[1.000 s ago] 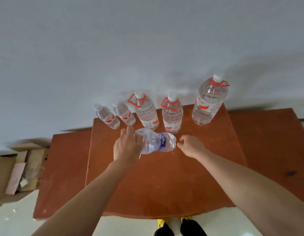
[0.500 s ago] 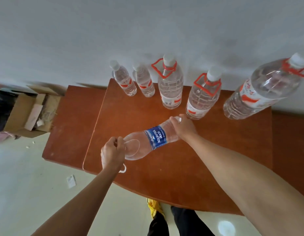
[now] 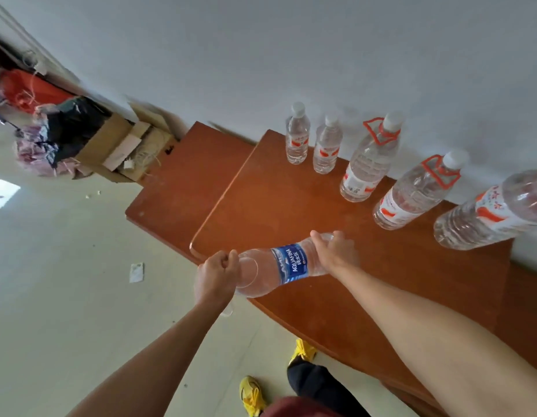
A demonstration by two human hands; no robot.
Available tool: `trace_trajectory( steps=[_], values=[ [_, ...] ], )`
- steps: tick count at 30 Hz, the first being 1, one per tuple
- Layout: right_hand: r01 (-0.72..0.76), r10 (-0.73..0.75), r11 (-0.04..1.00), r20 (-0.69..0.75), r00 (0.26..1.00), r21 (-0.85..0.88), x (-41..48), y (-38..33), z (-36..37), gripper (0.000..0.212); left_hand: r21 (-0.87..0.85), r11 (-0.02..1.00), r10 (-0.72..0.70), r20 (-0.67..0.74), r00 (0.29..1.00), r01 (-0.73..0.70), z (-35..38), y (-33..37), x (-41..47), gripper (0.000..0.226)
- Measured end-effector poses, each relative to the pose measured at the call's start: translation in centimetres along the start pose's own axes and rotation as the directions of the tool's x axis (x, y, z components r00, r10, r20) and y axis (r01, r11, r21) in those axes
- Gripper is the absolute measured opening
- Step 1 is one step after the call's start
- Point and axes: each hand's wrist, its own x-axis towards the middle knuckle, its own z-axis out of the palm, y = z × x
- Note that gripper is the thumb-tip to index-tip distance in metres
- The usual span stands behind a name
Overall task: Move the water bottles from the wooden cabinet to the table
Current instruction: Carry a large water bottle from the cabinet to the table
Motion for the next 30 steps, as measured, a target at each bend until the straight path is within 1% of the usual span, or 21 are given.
trace_trajectory(
  steps=[2, 3, 6, 9, 13, 16, 19, 21, 26, 28, 30],
  values=[
    [0.058, -0.057, 0.998, 0.03, 0.998, -0.027, -2.1, -2.6, 1.5, 0.094, -0.035, 0.999, -0.034, -0.051, 0.998, 0.032, -3.0, -2.6, -0.8, 0.038],
    [0.09, -0.088, 0.995, 0.042, 0.995, -0.036, -3.1, -4.0, 2.3, 0.094, -0.068, 0.997, -0.051, -0.083, 0.995, 0.046, -4.5, -3.9, -1.3, 0.038],
    [0.209, -0.202, 0.973, 0.075, 0.976, -0.101, -8.4, -9.3, 5.1, 0.08, -0.187, 0.98, -0.098, -0.181, 0.979, 0.064, -10.2, -8.4, -3.3, 0.04],
    [0.291, -0.28, 0.947, 0.097, 0.955, -0.135, -13.1, -13.8, 8.6, 0.075, -0.183, 0.979, -0.131, -0.25, 0.959, 0.087, -15.3, -13.5, -4.8, 0.037],
    [0.408, -0.388, 0.904, 0.151, 0.909, -0.13, -21.0, -19.5, 15.3, 0.086, -0.219, 0.971, -0.169, -0.332, 0.928, 0.098, -22.9, -22.4, -7.6, 0.031],
    [0.489, -0.457, 0.862, 0.212, 0.864, -0.135, -27.4, -23.5, 20.6, 0.081, -0.274, 0.955, -0.214, -0.387, 0.897, 0.11, -28.7, -28.7, -10.2, 0.028],
    [0.553, -0.496, 0.821, 0.3, 0.815, -0.142, -34.0, -27.4, 26.9, 0.094, -0.302, 0.939, -0.298, -0.462, 0.836, 0.168, -33.9, -35.5, -13.2, 0.028],
    [0.618, -0.537, 0.77, 0.364, 0.761, -0.157, -38.6, -29.9, 31.5, 0.098, -0.347, 0.913, -0.377, -0.508, 0.774, 0.216, -37.1, -40.3, -15.3, 0.03],
    [0.778, -0.616, 0.593, 0.505, 0.605, -0.208, -47.9, -35.5, 41.8, 0.084, -0.432, 0.851, -0.516, -0.591, 0.62, 0.297, -42.9, -50.2, -19.2, 0.052],
    [0.81, -0.618, 0.552, 0.555, 0.556, -0.198, -50.9, -37.2, 45.7, 0.084, -0.471, 0.819, -0.57, -0.597, 0.565, 0.329, -44.6, -53.5, -20.2, 0.053],
    [0.827, -0.606, 0.534, 0.601, 0.521, -0.179, -53.5, -38.9, 49.6, 0.084, -0.504, 0.787, -0.614, -0.592, 0.522, 0.355, -46.3, -56.8, -20.7, 0.049]
  ],
)
